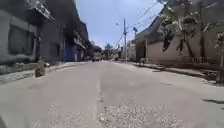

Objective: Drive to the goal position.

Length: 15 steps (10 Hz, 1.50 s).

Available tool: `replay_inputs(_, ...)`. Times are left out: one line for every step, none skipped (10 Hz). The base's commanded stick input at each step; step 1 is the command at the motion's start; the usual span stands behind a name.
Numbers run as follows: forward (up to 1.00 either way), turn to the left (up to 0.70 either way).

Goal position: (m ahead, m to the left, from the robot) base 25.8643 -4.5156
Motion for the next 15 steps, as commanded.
replay_inputs(1.0,0.01)
replay_inputs(1.0,0.01)
replay_inputs(1.0,0.01)
replay_inputs(1.0,0.01)
replay_inputs(1.0,0.01)
replay_inputs(1.0,0.01)
replay_inputs(1.0,0.01)
replay_inputs(1.0,0.01)
replay_inputs(1.0,0.01)
replay_inputs(1.0,0.01)
replay_inputs(1.0,0.01)
replay_inputs(1.0,0.01)
replay_inputs(1.0,0.01)
replay_inputs(1.0,0.01)
replay_inputs(1.0,0.01)
